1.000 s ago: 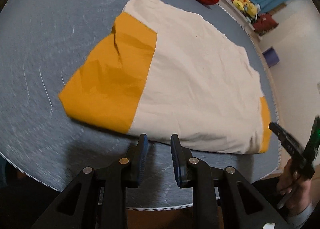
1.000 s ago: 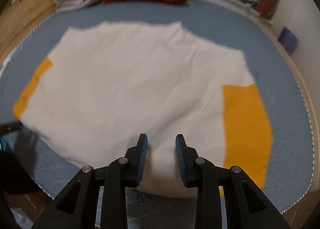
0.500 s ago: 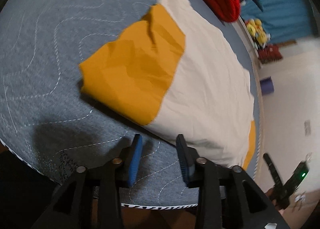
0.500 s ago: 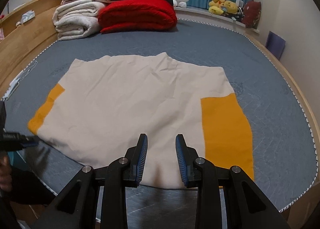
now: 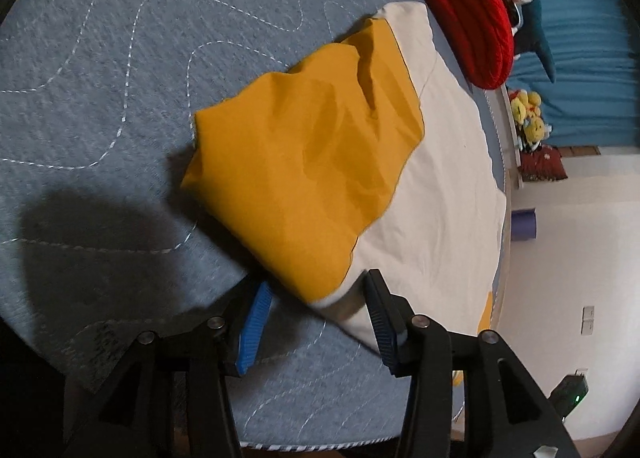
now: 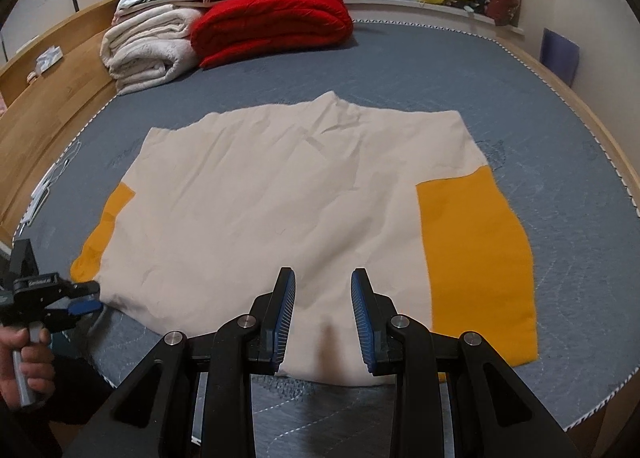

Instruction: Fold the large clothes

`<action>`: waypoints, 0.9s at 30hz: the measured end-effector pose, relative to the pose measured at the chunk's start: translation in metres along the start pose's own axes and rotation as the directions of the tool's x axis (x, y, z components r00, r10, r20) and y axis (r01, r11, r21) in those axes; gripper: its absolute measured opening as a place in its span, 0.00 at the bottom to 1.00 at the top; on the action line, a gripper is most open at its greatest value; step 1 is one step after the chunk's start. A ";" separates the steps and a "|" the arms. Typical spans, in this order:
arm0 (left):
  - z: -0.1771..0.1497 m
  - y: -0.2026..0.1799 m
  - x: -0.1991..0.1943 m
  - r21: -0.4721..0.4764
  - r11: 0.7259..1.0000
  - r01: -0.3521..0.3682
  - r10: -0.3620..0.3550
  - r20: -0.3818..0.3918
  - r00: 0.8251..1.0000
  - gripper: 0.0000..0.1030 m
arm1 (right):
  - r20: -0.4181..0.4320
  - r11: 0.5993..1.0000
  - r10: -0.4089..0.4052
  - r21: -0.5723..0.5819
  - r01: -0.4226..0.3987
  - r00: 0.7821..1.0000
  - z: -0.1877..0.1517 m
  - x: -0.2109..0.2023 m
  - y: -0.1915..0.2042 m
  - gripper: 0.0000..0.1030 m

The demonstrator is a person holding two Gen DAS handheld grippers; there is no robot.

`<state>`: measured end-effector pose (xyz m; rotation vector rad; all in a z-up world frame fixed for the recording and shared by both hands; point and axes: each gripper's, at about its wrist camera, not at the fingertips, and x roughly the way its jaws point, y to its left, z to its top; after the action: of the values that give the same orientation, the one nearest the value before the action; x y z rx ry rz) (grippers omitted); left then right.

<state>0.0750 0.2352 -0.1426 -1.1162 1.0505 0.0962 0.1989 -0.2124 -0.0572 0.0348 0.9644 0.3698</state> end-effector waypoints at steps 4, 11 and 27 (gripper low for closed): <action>0.005 -0.005 0.006 -0.002 1.000 0.012 -0.012 0.041 0.999 0.47 | -0.011 0.999 0.009 -0.032 -0.009 1.000 -0.003 0.003 0.007 0.30; 0.017 -0.014 0.016 -0.003 1.000 0.028 -0.027 0.118 0.993 0.47 | -0.007 0.994 0.009 -0.112 -0.009 1.000 -0.009 0.005 0.023 0.30; 0.011 -0.072 -0.028 0.193 0.981 0.007 -0.061 0.272 0.960 0.10 | -0.044 0.984 0.049 -0.169 -0.056 0.998 -0.008 0.026 0.064 0.30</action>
<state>0.1055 0.2201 -0.0731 -0.9164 0.7720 0.1185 0.1876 -0.1455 -0.0703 -0.1031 0.9696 0.5021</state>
